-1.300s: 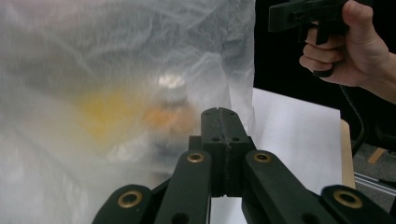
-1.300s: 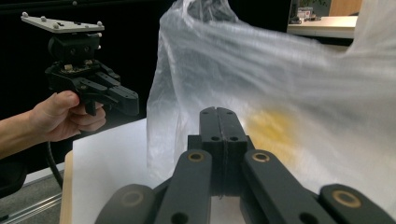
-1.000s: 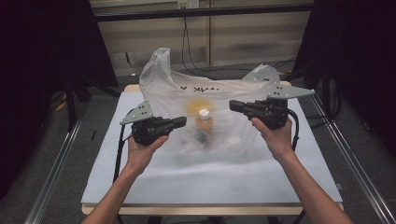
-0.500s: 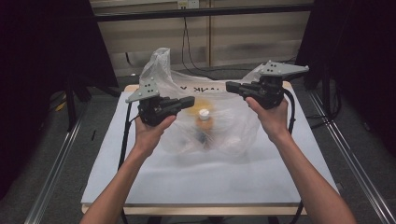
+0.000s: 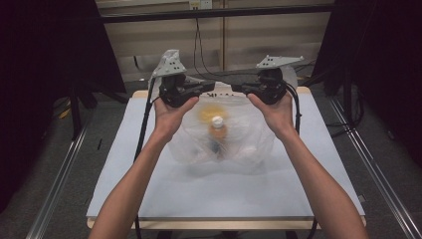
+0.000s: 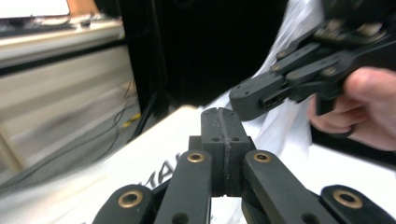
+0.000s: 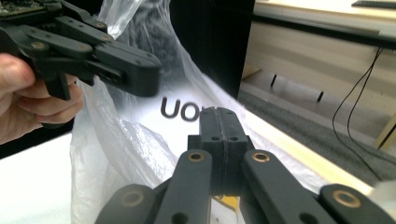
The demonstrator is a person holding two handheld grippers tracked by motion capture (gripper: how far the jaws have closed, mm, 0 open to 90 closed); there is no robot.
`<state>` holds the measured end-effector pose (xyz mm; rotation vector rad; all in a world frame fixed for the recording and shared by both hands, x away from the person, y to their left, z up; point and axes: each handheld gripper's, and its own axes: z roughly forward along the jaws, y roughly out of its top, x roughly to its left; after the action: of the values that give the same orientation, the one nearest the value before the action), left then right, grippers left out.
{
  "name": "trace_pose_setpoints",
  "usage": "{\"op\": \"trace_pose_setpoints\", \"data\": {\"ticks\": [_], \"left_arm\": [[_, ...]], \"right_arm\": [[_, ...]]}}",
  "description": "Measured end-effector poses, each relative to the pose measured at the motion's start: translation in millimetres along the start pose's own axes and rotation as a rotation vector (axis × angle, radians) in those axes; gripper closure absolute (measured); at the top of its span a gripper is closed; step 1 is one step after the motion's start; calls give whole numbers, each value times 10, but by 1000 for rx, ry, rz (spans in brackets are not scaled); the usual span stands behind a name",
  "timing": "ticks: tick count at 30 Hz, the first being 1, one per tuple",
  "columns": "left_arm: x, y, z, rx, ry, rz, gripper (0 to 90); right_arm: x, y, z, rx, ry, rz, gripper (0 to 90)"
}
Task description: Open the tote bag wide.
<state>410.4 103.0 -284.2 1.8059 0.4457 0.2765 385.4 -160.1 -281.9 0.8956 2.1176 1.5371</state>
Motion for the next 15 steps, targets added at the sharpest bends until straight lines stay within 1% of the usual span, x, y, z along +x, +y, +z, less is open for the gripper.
{"op": "trace_pose_setpoints", "data": {"ticks": [1, 2, 3, 4, 5, 6, 7, 8, 10, 11, 12, 13, 14, 15], "left_arm": [[-8, -80, 60, 53, 11, 5, 900], [-8, -80, 60, 53, 11, 5, 900], [-8, -163, 95, 80, 10, 12, 900], [-4, -207, 107, 91, 12, 11, 900], [2, -248, 119, 98, 9, 2, 900], [-3, -311, 137, 116, 6, 8, 900], [-3, -311, 137, 116, 6, 8, 900], [-2, -330, 135, 119, 4, 10, 900], [-4, -378, 129, 114, -8, 1, 900], [-11, -423, 118, 123, -7, -2, 900], [-11, -423, 118, 123, -7, -2, 900], [-8, -495, 113, 134, -8, -3, 900], [-8, -495, 113, 134, -8, -3, 900], [-4, -526, 113, 133, -12, -15, 900]], "right_arm": [[-7, -66, 79, 14, 10, 4, 900], [-5, -89, 105, 23, 13, 4, 900], [1, -120, 139, 34, 13, 5, 900], [5, -154, 172, 44, 19, 10, 900], [10, -190, 205, 50, 22, 9, 900], [18, -226, 237, 59, 22, 10, 900], [18, -226, 237, 59, 22, 10, 900], [37, -301, 293, 77, 37, 15, 900], [55, -355, 330, 90, 43, 17, 900], [80, -413, 361, 100, 56, 20, 900], [80, -413, 361, 100, 56, 20, 900], [98, -473, 387, 109, 54, 17, 900], [98, -473, 387, 109, 54, 17, 900], [101, -538, 413, 115, 64, 28, 900]]}}
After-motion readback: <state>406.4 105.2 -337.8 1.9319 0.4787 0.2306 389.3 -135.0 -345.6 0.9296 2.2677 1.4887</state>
